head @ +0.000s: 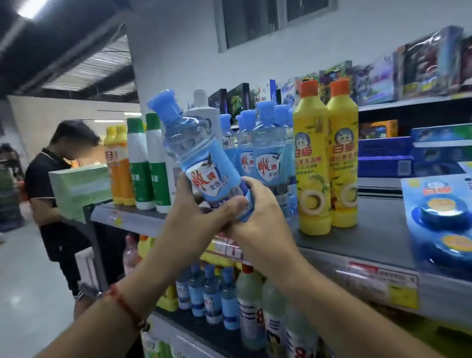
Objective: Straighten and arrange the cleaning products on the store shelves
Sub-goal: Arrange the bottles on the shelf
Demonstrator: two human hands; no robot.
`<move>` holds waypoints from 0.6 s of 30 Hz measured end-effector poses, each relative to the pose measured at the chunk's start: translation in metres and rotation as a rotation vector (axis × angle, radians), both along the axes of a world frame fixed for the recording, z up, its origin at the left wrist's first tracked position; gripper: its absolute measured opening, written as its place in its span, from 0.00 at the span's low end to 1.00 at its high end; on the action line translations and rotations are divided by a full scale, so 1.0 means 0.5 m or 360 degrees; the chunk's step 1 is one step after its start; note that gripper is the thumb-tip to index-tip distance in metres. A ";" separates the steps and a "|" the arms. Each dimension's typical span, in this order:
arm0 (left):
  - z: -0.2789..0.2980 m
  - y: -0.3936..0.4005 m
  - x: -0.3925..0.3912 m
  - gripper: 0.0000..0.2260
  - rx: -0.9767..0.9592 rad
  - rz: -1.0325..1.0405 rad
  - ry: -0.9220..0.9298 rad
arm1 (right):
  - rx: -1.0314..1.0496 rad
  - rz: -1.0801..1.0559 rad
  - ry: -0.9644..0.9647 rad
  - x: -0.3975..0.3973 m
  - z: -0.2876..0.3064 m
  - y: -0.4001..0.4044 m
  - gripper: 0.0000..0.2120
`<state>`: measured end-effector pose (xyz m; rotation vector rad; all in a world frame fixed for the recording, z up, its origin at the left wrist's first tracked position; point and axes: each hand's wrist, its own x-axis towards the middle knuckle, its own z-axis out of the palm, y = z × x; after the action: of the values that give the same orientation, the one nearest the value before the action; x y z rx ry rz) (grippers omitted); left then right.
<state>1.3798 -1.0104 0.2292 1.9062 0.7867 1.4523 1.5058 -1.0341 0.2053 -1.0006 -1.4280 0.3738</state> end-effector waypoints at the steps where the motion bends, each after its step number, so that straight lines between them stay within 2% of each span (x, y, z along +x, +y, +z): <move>1: 0.003 0.021 -0.007 0.25 0.0009 0.0051 0.0038 | 0.0002 -0.0017 -0.0013 -0.007 0.003 0.015 0.25; 3: 0.016 0.061 -0.018 0.26 0.0060 0.0095 0.0097 | -0.0069 -0.0041 -0.0069 -0.017 0.006 0.032 0.29; 5: 0.031 0.102 -0.024 0.25 0.0117 0.0070 0.0159 | -0.0187 -0.0075 -0.0211 -0.022 0.004 0.038 0.40; 7: 0.041 0.148 -0.021 0.24 0.0174 0.0023 0.0258 | -0.0291 -0.0148 -0.0344 -0.024 -0.004 0.045 0.46; 9: 0.045 0.193 -0.012 0.25 0.0219 -0.0072 0.0372 | -0.0394 -0.0191 -0.0389 -0.025 -0.010 0.054 0.48; 14: 0.021 0.266 0.029 0.30 0.0217 -0.0296 0.0419 | -0.0566 -0.0336 -0.0366 -0.029 -0.009 0.072 0.53; 18: 0.009 0.287 0.050 0.39 0.0326 -0.0437 0.0373 | -0.0688 -0.0540 -0.0518 -0.048 -0.004 0.080 0.54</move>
<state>1.4049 -0.8671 0.2339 2.2686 0.4654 1.1928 1.4818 -0.9943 0.2033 -1.6912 -1.4578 0.2810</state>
